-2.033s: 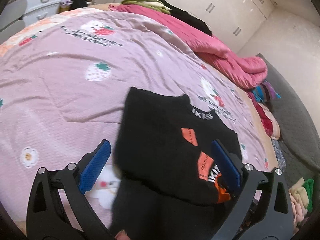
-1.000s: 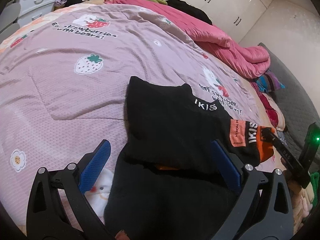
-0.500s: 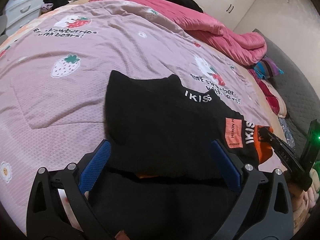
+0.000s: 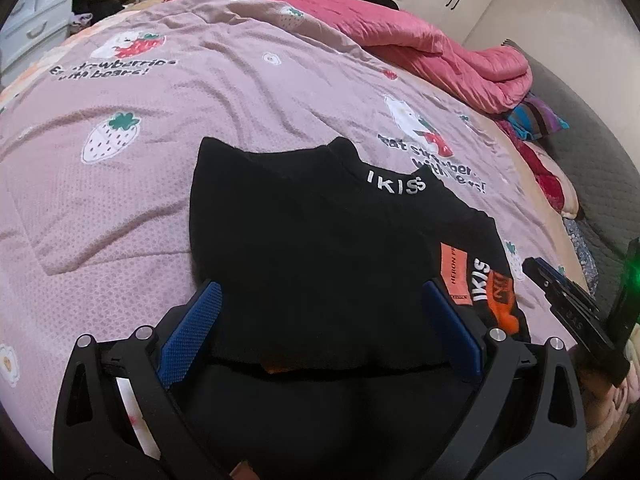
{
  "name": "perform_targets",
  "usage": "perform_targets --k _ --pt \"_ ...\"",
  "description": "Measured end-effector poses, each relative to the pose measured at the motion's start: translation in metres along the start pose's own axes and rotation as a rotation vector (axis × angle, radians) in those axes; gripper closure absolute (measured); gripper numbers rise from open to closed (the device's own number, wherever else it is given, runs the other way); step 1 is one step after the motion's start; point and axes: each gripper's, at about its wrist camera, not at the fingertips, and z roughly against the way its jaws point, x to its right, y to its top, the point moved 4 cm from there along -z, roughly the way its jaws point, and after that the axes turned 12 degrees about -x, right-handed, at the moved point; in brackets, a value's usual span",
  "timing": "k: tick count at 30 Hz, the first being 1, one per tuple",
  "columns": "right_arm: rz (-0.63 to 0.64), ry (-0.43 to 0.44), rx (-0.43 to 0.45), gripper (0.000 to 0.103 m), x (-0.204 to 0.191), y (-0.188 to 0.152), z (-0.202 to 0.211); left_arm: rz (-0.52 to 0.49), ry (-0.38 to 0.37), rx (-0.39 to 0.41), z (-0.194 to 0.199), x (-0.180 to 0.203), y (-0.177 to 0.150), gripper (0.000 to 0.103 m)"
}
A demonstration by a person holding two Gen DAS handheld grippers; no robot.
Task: Fold small clothes
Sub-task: 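Lay the orange cuff flat on the sweater body and open the right gripper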
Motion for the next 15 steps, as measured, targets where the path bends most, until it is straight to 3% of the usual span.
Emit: perform_targets --k 3,4,5,11,15 --pt "0.015 0.021 -0.014 0.071 -0.010 -0.003 -0.004 -0.020 -0.006 -0.011 -0.005 0.002 0.001 0.036" --pt "0.026 0.030 -0.021 0.071 -0.016 -0.004 -0.006 -0.032 -0.008 -0.021 -0.008 0.004 0.000 0.050" --pt "0.035 0.036 -0.025 0.071 -0.020 -0.005 -0.007 -0.043 -0.007 -0.035 -0.011 0.005 -0.001 0.055" --pt "0.109 0.096 -0.060 0.071 -0.058 -0.008 -0.014 -0.048 0.027 -0.109 -0.035 -0.003 -0.014 0.057" --pt "0.116 0.126 -0.084 0.059 -0.072 -0.008 -0.019 -0.055 0.029 -0.101 -0.036 -0.003 -0.018 0.057"
